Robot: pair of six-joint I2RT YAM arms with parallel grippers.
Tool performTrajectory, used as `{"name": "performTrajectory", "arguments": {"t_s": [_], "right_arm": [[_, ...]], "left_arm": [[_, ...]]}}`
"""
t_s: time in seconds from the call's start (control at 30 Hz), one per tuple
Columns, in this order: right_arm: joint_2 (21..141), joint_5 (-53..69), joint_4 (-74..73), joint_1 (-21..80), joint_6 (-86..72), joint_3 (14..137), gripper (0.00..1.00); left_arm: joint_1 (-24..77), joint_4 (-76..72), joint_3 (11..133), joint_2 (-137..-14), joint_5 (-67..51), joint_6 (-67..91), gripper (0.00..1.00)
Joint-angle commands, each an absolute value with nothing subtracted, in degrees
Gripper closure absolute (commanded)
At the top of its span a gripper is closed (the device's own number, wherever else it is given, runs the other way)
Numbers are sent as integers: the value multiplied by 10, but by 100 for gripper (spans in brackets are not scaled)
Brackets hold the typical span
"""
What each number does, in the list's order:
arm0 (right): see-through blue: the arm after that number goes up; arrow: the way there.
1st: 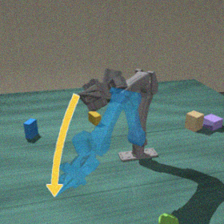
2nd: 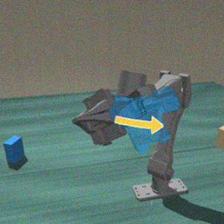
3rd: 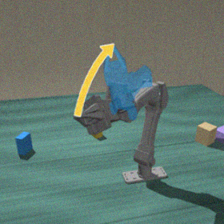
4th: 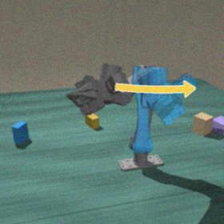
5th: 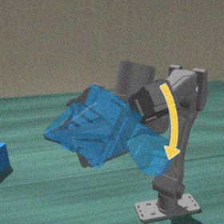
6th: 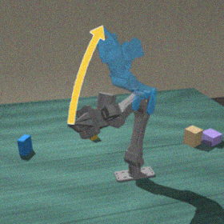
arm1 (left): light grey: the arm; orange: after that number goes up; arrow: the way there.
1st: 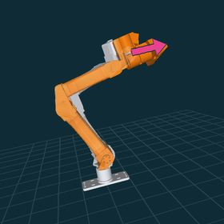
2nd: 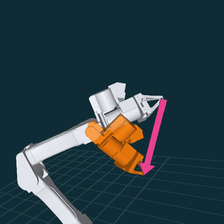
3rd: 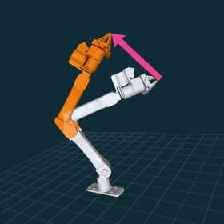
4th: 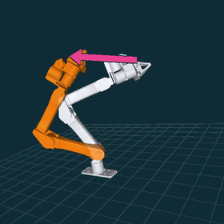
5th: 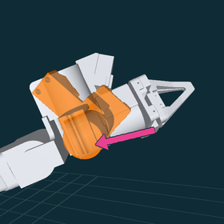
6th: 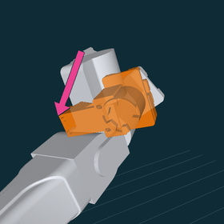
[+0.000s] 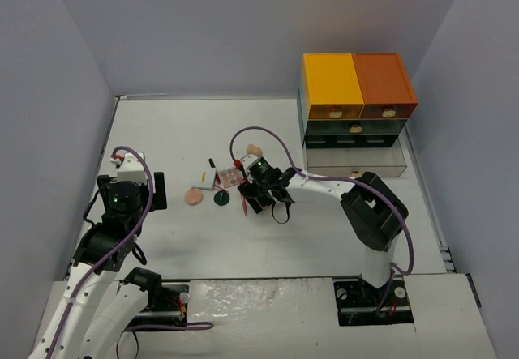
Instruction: Organize the makeup
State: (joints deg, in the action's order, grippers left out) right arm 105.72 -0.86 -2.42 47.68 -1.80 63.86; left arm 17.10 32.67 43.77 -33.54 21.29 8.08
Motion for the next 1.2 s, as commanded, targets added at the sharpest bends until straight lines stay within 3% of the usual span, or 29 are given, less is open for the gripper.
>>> {"name": "performTrajectory", "arguments": {"t_s": [0.0,0.07,0.2,0.43,0.6,0.9,1.07,1.17], "right_arm": [[993,-36,-15,480,-13,663,76],[966,-48,-20,478,-16,669,82],[908,-92,-41,458,-23,679,85],[830,-122,-53,297,-49,658,85],[826,-109,-3,201,-72,629,85],[881,-70,108,152,-82,581,84],[900,-61,121,152,-89,559,77],[899,-56,123,153,-91,545,60]], "left_arm": [[173,287,452,-341,212,75,3],[173,287,452,-340,211,75,3],[173,287,451,-340,209,74,3],[173,287,451,-341,206,75,3],[174,286,452,-337,204,75,3],[174,286,451,-335,200,74,3],[174,286,451,-333,200,74,3],[174,285,450,-333,200,74,3]]}}
